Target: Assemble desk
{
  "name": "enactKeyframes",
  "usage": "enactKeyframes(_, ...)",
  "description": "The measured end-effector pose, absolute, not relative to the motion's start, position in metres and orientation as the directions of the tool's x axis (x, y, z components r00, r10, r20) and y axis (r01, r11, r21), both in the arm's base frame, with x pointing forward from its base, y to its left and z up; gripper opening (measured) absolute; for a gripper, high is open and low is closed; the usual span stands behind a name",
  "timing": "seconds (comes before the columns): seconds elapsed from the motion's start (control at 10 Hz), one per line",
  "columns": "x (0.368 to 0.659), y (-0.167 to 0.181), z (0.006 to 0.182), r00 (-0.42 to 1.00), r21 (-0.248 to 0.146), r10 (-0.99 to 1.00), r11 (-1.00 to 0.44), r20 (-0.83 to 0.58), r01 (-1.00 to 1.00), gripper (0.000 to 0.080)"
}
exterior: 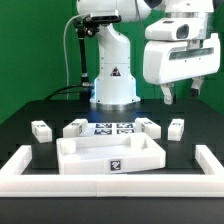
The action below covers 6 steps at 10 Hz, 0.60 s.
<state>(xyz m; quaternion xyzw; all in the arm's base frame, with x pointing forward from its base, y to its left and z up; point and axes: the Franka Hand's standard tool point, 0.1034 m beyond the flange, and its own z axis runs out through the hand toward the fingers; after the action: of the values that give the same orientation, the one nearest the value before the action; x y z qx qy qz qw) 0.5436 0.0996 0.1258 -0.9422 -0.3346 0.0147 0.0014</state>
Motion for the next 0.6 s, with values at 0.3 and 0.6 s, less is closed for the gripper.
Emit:
enactKeyframes(0.3, 0.5435, 0.0997, 0.1261, 0.776, -0.012, 0.631, -0.776, -0.027, 0.631, 0.0649)
enactKeyframes(0.6, 0.5422, 0.0970, 0.1257, 0.745, -0.012, 0.666, -0.746, -0.027, 0.666, 0.0649)
